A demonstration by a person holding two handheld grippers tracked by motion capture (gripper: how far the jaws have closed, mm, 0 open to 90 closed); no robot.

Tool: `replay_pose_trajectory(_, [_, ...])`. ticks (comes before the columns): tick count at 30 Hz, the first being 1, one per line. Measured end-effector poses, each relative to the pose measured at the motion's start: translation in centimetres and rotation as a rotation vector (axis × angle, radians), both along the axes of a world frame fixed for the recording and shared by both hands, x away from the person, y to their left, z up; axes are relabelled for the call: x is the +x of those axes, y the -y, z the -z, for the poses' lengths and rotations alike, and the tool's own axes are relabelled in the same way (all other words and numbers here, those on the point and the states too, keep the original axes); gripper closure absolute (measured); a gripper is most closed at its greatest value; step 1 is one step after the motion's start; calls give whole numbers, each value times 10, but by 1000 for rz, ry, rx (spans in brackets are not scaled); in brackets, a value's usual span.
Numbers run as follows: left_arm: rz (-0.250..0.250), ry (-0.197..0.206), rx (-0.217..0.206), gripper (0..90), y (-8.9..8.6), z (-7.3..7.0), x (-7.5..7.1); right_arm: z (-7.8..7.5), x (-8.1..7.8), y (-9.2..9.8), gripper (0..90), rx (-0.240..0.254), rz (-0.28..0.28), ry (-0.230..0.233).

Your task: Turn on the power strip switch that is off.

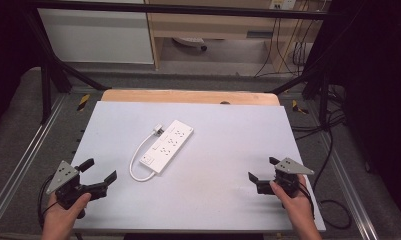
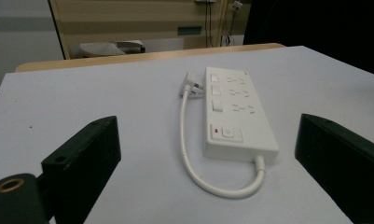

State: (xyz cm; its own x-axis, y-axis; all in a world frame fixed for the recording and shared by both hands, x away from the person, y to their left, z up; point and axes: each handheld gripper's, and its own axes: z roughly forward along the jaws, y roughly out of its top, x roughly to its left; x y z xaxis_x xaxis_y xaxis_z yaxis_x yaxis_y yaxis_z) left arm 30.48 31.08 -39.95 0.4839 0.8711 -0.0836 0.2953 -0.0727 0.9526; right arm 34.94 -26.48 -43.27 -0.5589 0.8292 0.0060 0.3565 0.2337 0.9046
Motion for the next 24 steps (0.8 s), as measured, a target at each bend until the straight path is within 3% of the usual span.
replay_pose_trajectory(7, [12, 13, 13, 67, 2, -5, -2, 0, 0, 0, 31, -11, 23, -7])
replay_pose_trajectory(14, [10, 23, 27, 65, 7, -8, 0, 1, 0, -4, 27, -16, 7, -10])
replay_pose_trajectory(15, [13, 18, 8, 65, 7, -9, 0, 1, 0, -3, 27, -17, 7, -8])
replay_pose_trajectory(24, [17, 14, 10, 62, 11, -18, 6, 0, 0, -2, 26, 21, 7, -15])
